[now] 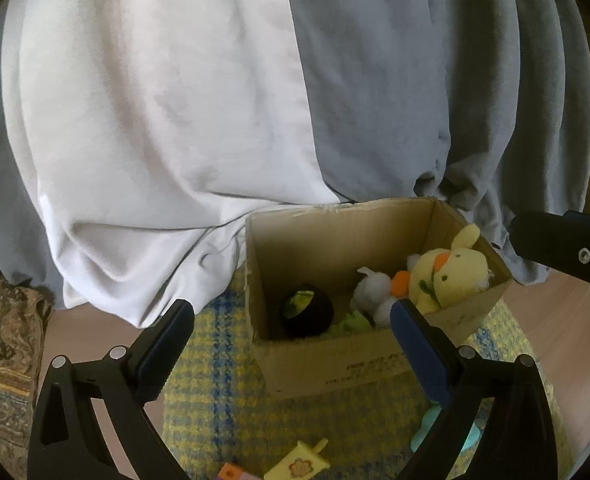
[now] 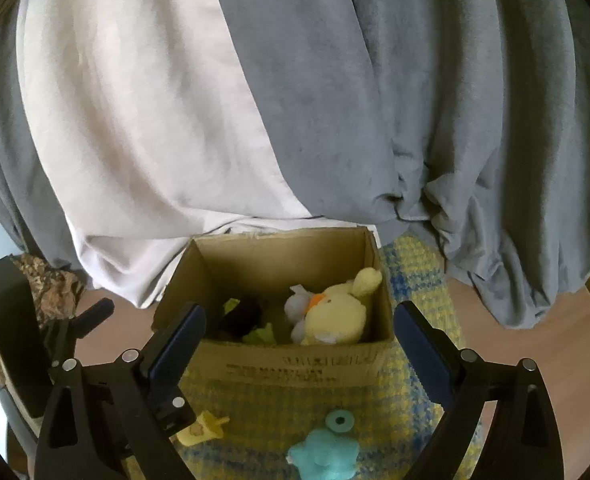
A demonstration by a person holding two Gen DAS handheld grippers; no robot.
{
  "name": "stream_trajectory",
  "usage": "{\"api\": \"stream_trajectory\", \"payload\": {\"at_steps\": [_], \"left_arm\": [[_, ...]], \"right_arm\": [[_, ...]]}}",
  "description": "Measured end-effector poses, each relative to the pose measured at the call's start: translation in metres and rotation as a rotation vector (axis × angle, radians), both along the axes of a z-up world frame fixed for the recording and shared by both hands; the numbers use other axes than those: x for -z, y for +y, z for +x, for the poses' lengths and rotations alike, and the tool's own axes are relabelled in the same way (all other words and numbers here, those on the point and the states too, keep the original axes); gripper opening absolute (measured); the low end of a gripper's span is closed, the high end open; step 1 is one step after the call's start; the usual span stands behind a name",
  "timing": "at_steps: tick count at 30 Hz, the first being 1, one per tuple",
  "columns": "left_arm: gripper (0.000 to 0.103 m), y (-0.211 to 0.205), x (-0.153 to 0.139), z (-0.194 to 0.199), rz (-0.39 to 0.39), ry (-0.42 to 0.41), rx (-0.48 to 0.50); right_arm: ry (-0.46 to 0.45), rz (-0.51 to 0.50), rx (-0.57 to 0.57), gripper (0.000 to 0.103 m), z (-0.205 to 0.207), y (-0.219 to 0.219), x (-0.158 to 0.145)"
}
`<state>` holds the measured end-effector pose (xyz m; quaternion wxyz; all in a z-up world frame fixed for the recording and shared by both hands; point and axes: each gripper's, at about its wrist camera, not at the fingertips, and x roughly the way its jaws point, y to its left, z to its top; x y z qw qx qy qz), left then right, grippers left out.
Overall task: Organize objects
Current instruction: 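Withdraw both tools from the box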
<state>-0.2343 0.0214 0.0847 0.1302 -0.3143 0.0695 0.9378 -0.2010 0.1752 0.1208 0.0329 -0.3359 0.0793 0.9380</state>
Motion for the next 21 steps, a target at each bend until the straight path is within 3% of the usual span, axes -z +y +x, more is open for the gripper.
{"api": "stream_trajectory", "payload": {"at_steps": [21], "left_arm": [[0.1,-0.018,0.016,0.065,-0.015,0.014,-0.039]], "right_arm": [[-0.007,0.016,-0.012,0.095,0.059,-0.014,0.017]]}}
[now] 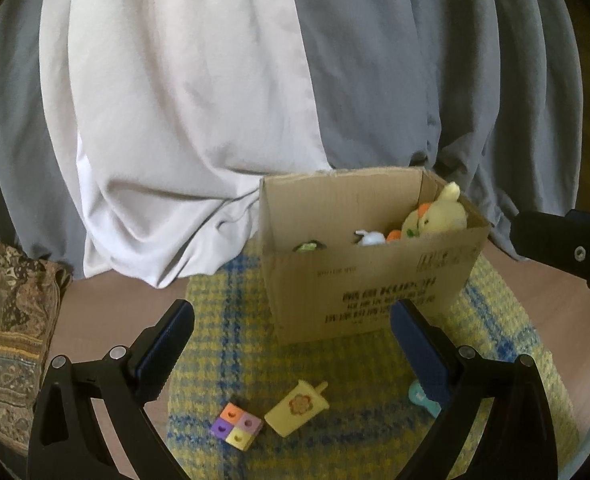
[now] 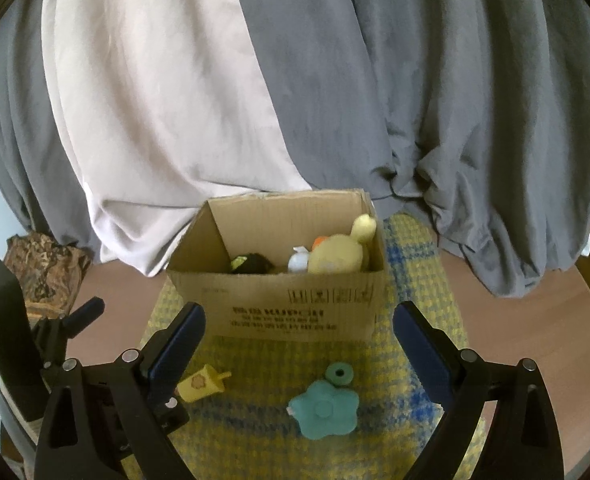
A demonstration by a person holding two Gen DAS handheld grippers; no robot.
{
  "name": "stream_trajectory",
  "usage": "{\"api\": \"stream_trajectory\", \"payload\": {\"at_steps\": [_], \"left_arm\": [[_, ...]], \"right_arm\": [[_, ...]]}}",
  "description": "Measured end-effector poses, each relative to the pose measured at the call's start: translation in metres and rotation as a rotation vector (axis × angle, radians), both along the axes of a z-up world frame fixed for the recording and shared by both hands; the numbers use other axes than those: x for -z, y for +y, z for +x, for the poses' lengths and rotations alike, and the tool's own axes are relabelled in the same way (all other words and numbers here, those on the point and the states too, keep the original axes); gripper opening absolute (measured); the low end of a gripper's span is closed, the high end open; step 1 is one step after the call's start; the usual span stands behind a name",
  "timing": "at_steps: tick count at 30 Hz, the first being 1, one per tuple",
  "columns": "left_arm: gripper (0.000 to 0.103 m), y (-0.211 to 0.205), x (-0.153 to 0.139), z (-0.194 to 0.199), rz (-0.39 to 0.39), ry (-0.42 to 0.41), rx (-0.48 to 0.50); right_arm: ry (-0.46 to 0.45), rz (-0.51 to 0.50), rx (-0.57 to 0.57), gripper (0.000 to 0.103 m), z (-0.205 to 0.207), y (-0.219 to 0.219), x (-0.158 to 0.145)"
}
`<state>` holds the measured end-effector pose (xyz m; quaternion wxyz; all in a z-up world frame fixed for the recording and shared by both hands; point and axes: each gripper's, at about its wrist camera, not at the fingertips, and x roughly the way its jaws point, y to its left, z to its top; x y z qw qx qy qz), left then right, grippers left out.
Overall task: Organize objects
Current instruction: 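Withdraw both tools from the box, then grasp the teal star plush with the right tool while the left tool reaches for the yellow cup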
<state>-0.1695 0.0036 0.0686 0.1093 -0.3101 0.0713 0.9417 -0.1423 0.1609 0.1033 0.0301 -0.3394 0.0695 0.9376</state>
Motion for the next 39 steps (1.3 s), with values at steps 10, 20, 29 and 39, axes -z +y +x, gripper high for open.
{"api": "stream_trajectory", "payload": {"at_steps": [10,20,29,39], "left_arm": [[0.1,-0.005,0.025,0.015,0.001,-0.027,-0.003],[0.1,0.004,0.049,0.02,-0.016,-0.046,0.022],[0.1,0.011,0.072,0.019,-0.023,-0.077,0.032],[0.1,0.022,0.094,0.015,-0.04,-0.098,0.065]], "right_arm": [[-0.044,-0.009,-0.008,0.095,0.008,-0.003,0.019],[-0.107,-0.029,0.007,0.095,0.014,0.004,0.047],[-0.173,-0.046,0.025,0.095,0.015,0.011,0.081],[-0.228,-0.058,0.045,0.095,0.015,0.018,0.109]]}}
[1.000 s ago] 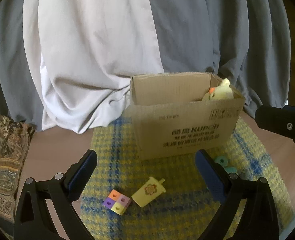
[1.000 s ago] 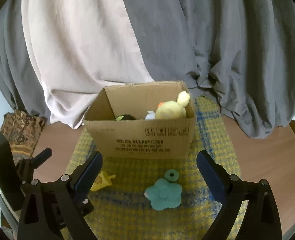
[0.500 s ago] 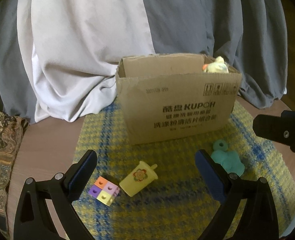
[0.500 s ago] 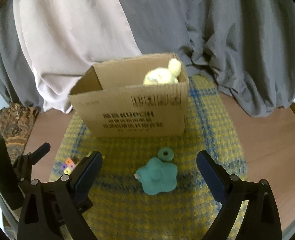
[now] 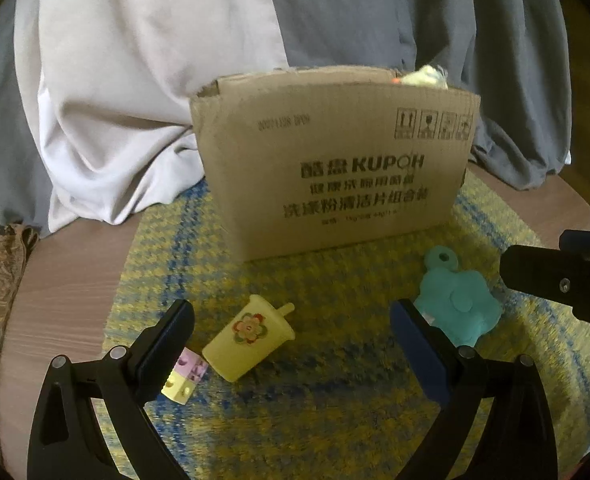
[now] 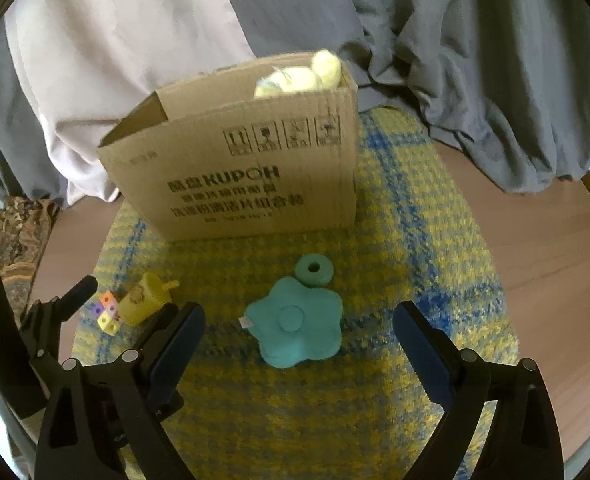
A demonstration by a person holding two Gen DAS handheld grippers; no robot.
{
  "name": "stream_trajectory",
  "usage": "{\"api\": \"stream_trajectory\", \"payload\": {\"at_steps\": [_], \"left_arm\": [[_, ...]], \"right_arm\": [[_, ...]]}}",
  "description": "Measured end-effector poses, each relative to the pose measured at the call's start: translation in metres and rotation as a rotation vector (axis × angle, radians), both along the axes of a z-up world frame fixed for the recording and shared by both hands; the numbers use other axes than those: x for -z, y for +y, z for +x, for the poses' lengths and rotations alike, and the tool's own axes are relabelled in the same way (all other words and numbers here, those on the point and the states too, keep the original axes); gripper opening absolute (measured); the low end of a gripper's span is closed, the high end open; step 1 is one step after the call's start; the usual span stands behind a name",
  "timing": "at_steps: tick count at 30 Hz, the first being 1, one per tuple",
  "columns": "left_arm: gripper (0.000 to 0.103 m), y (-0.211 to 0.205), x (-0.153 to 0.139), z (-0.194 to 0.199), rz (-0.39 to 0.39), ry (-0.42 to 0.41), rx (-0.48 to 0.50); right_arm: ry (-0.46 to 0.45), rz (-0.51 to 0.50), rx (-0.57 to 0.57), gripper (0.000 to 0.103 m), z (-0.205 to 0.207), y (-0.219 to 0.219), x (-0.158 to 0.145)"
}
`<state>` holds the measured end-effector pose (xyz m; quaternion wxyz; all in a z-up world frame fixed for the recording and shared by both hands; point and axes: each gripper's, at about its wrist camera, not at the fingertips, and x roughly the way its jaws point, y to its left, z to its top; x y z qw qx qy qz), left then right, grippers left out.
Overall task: Organize objects
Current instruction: 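Grasp the teal star plush with the right tool while the left tool reaches for the yellow cup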
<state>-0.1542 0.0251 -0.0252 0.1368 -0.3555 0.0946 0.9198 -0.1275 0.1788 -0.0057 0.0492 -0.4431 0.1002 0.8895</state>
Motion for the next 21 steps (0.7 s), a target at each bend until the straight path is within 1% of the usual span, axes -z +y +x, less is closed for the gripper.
{"api": "stream_trajectory", "payload": {"at_steps": [11,16,21], "left_arm": [[0.1,0.001,0.022,-0.009,0.015,-0.047,0.029],[0.1,0.001,0.03,-0.015,0.018,-0.07,0.033],[0.1,-0.001,0.032,-0.017,0.008,-0.064,0.039]], "right_arm": [[-0.046,-0.009,0.002,0.095,-0.011,0.002,0.019],[-0.081,-0.008,-0.005,0.095,-0.017,0.0,0.031],[-0.117,-0.016,-0.002,0.095,-0.025,0.0,0.042]]}}
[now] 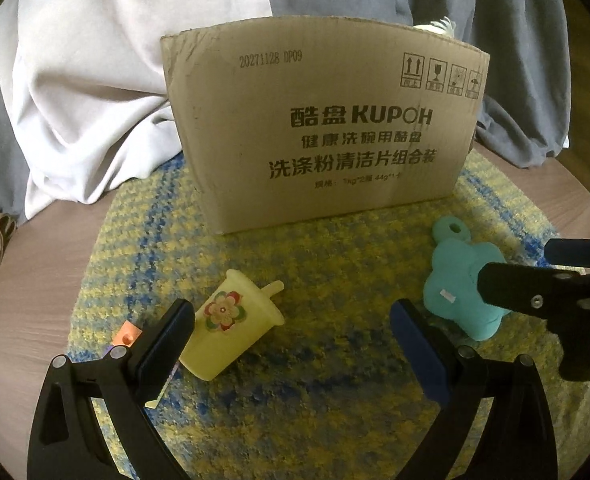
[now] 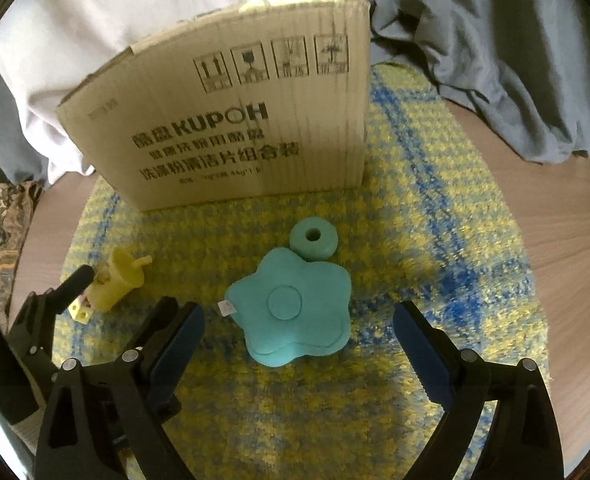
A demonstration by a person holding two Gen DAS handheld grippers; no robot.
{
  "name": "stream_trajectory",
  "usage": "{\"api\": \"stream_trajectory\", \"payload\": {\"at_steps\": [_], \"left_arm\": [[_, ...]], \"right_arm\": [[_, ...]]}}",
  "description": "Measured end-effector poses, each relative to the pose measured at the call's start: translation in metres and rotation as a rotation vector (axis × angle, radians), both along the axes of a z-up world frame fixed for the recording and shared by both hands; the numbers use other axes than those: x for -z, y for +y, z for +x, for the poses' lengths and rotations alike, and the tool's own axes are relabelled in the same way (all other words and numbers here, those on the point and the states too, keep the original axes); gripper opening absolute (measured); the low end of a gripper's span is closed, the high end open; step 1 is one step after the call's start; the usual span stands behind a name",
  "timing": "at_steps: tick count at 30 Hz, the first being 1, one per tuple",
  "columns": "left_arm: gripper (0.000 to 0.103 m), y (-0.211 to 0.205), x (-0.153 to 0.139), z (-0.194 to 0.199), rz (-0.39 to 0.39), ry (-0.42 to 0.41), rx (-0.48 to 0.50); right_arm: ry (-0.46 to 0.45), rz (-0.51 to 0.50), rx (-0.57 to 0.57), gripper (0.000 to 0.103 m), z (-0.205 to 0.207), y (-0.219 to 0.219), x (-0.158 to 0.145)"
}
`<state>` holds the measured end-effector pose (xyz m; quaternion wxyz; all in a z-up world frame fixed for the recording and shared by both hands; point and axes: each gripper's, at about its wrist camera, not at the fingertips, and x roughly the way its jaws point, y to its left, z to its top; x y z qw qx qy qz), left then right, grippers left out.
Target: Organize objects
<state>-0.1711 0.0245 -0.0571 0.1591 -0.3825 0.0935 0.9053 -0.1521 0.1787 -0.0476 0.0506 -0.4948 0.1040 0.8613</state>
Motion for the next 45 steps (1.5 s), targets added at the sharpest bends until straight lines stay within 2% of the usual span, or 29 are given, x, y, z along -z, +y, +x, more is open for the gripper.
{"api": "stream_trajectory", "payload": {"at_steps": [9,12,16,18,21,23,27,36,45], "left_arm": [[0.099,0.0,-0.001,0.0,0.014,0.006,0.018],[0.096,0.002,0.0,-0.002,-0.004,0.011,0.021],[0.086,0.006,-0.001,-0.004,-0.006,0.005,0.037],[0.081,0.01,-0.001,-0.005,-0.013,0.004,0.053],[0.074,0.014,-0.001,-0.005,-0.016,-0.001,0.067],[0.063,0.014,0.0,-0.006,-0.023,-0.005,0.063],[0.048,0.01,-0.001,-0.009,-0.02,-0.011,0.039],[0.046,0.009,-0.002,-0.006,-0.018,-0.018,0.037],[0.037,0.003,-0.01,-0.002,-0.004,-0.006,0.013]], "right_arm": [[-0.069,-0.022,0.0,0.095,-0.012,-0.002,0.023],[-0.089,-0.038,0.008,0.095,-0.015,0.0,0.031],[-0.096,-0.06,0.011,0.09,-0.017,0.003,0.035],[-0.09,-0.068,0.003,0.079,-0.016,0.003,0.034],[-0.082,-0.076,-0.014,0.071,-0.015,0.001,0.032],[-0.071,-0.083,-0.013,0.068,-0.014,0.002,0.031],[-0.062,-0.097,-0.014,0.063,-0.01,0.003,0.029],[-0.035,-0.093,-0.035,0.061,-0.003,-0.003,0.019],[-0.009,-0.087,-0.041,0.061,0.002,-0.006,0.007]]}}
